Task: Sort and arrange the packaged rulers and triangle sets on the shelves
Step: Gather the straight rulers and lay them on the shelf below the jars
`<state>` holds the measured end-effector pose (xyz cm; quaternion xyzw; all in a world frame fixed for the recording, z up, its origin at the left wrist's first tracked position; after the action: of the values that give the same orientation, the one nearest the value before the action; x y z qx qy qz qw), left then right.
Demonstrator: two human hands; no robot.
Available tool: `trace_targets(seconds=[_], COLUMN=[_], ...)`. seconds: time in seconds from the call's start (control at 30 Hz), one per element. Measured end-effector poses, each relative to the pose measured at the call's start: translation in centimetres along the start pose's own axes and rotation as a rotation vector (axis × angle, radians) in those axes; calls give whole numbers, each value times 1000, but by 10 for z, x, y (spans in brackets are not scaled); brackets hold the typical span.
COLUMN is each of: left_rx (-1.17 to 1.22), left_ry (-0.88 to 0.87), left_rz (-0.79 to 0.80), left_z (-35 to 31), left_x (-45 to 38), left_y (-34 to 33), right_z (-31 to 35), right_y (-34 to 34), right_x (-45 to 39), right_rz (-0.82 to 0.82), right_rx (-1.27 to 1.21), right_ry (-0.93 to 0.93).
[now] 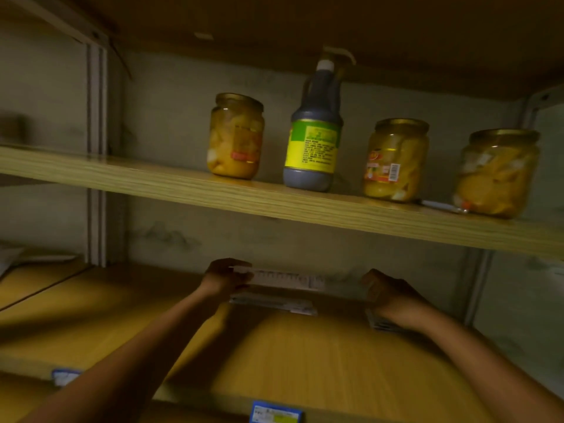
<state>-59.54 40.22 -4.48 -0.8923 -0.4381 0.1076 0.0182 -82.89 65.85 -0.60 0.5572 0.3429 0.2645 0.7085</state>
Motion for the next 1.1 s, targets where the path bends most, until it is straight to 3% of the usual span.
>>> trace_targets(seconds=[0.5, 0.67, 0.8, 1.03, 1.1], left_rx=[-147, -443, -742, -936, -887], left_ry=[21, -66, -43, -67, -45], left_rz=[-98, -89, 37, 92, 103], left_z=[19, 24, 30, 26, 21], left_x=[-22, -41, -53, -46, -40], left_y=[31, 25, 18, 14, 11], right_z=[0, -3, -8, -10, -8], right_y=[-10, -12, -17, -26, -25], right_x=[7, 7, 7, 14, 17], right_rz=[10, -11, -23, -54, -54], right_rx=[-73, -69, -45, 31, 46], right_ry=[-51, -46, -36, 26, 44])
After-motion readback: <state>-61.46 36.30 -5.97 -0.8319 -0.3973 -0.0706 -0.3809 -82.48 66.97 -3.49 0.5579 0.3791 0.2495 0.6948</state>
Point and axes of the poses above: each hand's wrist, its own x-axis away from the middle knuckle, its own y-axis out of the back of the hand, z = x × y, the point moved 4 cm from there along -x, towards the middle knuckle, and after that the axes turned 9 degrees about x, right-handed, at the moved point
